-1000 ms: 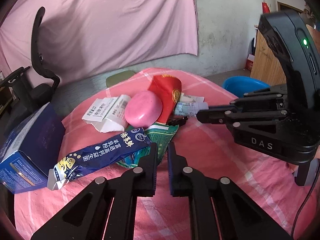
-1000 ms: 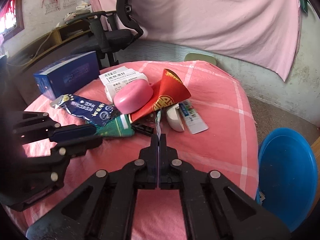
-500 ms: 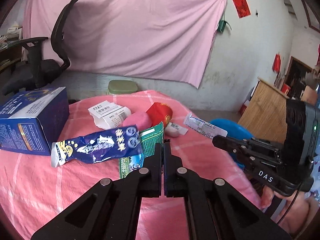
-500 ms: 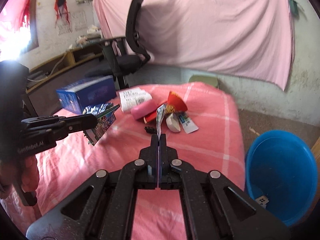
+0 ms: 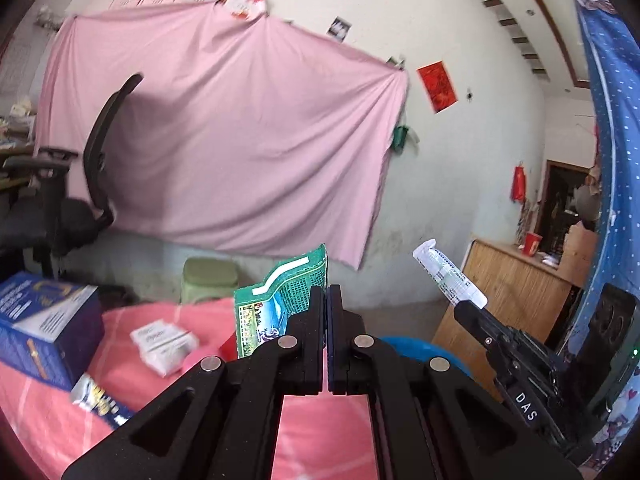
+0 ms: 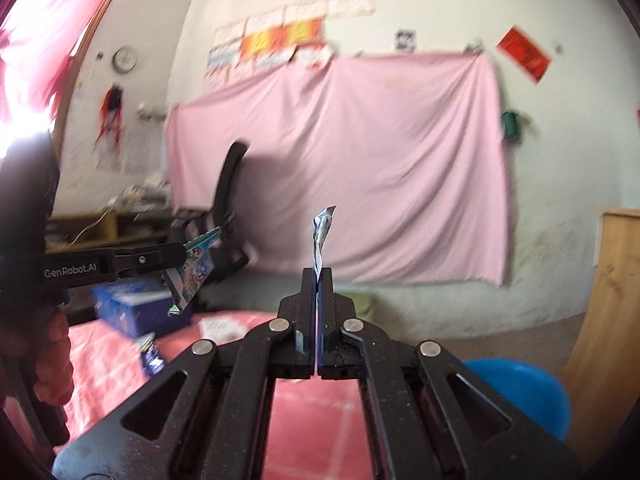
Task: Collect trash
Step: 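Carry both items over the blue bucket and open both grippers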
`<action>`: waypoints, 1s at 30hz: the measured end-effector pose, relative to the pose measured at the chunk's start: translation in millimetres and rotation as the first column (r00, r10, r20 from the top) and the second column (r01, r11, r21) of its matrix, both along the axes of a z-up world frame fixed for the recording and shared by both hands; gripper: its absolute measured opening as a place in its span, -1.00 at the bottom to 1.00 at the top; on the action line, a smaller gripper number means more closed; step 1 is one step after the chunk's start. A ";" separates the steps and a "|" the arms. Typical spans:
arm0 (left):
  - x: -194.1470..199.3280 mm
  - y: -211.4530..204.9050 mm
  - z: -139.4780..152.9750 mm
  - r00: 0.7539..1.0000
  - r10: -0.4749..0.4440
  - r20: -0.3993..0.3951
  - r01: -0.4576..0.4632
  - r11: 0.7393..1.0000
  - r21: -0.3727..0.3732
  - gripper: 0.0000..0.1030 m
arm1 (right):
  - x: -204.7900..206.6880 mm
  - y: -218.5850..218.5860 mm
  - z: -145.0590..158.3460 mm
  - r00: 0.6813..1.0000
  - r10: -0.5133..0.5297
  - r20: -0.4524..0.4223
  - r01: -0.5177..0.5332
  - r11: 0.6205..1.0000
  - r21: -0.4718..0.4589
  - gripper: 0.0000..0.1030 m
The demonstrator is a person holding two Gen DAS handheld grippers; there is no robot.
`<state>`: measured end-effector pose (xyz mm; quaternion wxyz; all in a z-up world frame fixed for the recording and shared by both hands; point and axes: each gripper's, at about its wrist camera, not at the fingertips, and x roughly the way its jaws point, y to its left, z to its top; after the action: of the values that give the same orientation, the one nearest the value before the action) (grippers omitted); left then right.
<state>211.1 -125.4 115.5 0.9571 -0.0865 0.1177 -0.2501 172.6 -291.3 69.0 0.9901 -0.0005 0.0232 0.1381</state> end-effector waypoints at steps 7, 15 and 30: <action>7.0 -57.2 11.9 0.988 -0.139 0.064 0.141 0.989 -0.034 -1.00 | -17.8 -37.1 10.6 0.978 -0.183 0.104 0.179 0.983 0.048 -0.59; 32.3 -128.8 -5.0 0.964 -0.264 -0.013 0.263 0.963 -0.054 -1.00 | -19.7 -90.0 3.6 0.929 -0.368 0.035 0.367 0.929 0.050 -0.59; 91.5 -205.3 -62.7 0.872 -0.324 -0.366 0.350 0.937 0.007 -1.00 | 34.1 -153.9 -63.7 0.832 -0.389 -0.396 0.437 0.899 0.036 -0.59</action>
<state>302.6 -330.7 52.8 0.8635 -0.0741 0.3129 -0.3885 206.7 -445.3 5.3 0.9710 0.0933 0.2047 -0.0806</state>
